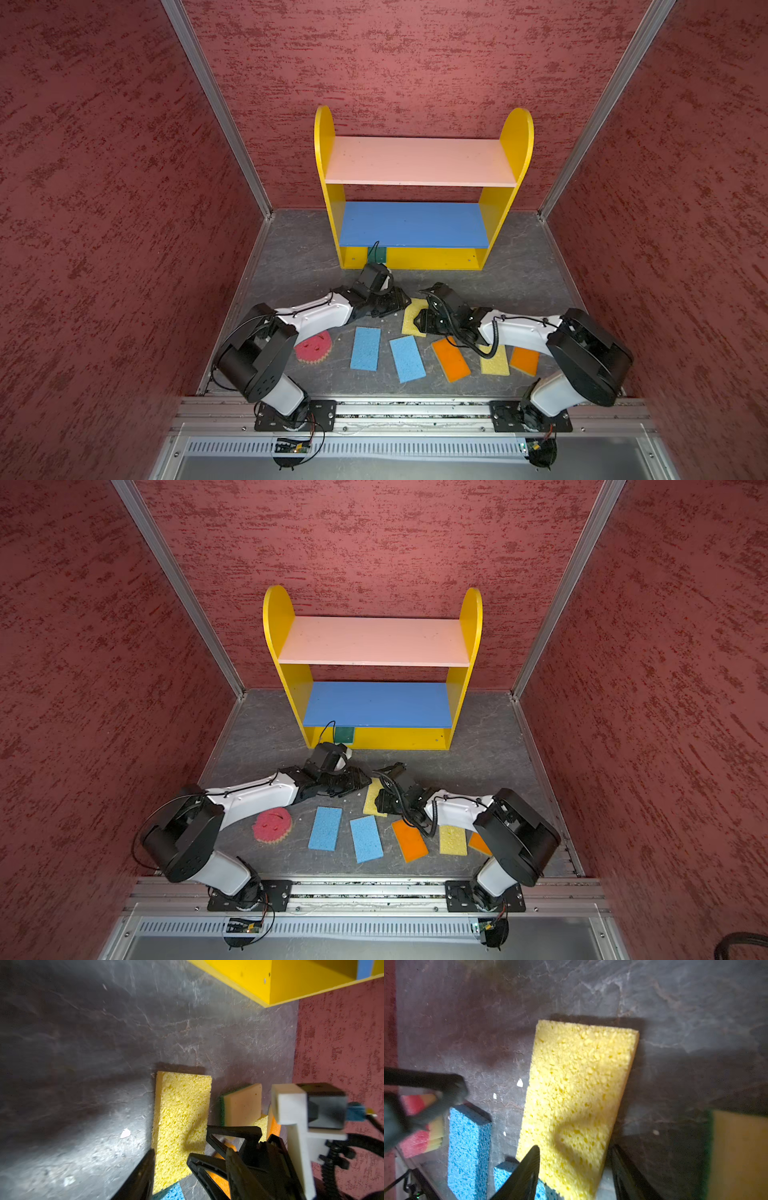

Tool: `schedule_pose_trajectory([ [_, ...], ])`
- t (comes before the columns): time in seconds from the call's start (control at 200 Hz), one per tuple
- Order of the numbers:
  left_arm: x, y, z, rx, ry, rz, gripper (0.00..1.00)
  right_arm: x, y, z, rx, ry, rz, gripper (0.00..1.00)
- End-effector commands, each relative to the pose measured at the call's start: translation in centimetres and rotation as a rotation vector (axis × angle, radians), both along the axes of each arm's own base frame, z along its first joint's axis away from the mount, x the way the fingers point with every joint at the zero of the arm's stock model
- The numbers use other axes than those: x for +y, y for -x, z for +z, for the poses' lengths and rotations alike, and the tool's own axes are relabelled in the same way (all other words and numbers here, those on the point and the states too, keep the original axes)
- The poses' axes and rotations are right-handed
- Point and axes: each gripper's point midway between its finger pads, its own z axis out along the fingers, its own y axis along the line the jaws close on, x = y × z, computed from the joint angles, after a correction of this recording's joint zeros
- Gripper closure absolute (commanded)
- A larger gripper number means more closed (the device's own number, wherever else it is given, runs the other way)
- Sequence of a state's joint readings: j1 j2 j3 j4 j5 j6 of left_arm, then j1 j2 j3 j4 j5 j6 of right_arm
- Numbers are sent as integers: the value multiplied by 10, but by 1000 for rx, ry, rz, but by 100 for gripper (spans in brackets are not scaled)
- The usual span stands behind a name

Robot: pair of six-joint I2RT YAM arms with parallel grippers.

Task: Place and organize the cleaning sponges onto the shelf
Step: 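Lower the right gripper onto the blue sponge nearest the robot and close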

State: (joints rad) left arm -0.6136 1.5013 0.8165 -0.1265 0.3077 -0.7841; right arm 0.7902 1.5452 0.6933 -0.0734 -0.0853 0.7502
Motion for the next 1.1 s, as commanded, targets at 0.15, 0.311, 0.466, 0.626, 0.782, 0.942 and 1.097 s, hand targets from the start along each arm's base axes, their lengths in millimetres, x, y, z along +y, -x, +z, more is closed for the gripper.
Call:
schedule_pose_trajectory([
  [0.15,73,9,7,-10,-92,129,35,11,31,49,-146,182,203,42],
  [0.311,98,11,15,-53,-81,201,23,19,68,37,-78,198,270,45],
  [0.466,109,14,22,-97,-30,289,16,18,98,11,-10,199,311,46],
  [0.626,113,14,34,-137,4,333,16,18,108,-2,3,142,296,46],
  [0.782,116,26,38,-150,-8,348,16,26,109,-6,-2,68,264,49],
  [0.942,121,45,29,-157,-16,402,17,40,108,-14,-8,45,273,61],
  [1.097,127,64,21,-155,-1,435,17,53,110,-16,-16,36,305,80],
])
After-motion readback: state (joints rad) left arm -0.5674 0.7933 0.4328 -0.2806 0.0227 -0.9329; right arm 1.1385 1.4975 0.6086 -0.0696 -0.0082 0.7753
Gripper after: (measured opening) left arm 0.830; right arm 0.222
